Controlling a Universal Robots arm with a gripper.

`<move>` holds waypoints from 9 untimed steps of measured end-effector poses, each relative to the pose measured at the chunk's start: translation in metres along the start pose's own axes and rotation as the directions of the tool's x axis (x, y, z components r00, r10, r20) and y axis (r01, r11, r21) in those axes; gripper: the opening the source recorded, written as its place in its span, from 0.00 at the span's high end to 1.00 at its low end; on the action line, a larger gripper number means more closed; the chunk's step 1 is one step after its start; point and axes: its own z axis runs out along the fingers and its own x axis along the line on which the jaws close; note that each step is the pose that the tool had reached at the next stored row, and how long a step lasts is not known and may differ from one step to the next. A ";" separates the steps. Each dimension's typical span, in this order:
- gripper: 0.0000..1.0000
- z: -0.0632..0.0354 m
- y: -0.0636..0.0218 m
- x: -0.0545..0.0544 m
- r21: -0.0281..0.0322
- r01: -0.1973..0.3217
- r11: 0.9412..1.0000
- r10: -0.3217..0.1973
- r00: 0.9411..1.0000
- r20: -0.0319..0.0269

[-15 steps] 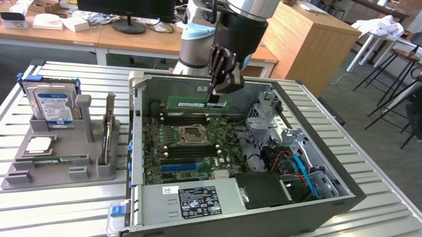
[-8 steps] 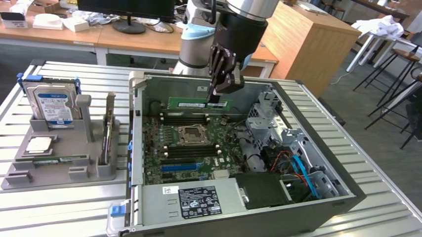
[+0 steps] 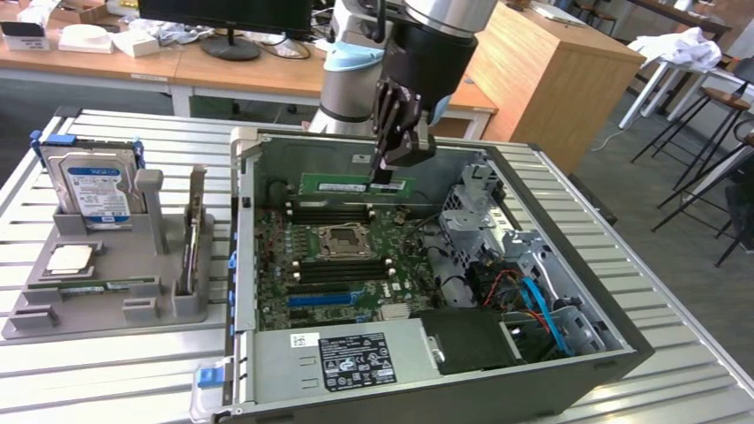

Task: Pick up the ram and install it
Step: 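Pick up the ram and move it above insertion slot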

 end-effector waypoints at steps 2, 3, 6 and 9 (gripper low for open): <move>0.89 0.0001 0.0000 -0.001 0.000 0.000 1.000 0.000 1.000 0.000; 0.89 0.0002 -0.0001 -0.002 0.000 0.000 1.000 0.000 1.000 0.000; 0.89 0.0003 -0.0001 -0.003 0.000 0.000 1.000 0.000 1.000 0.000; 0.89 0.0005 -0.0001 -0.005 0.000 0.000 1.000 0.000 1.000 0.000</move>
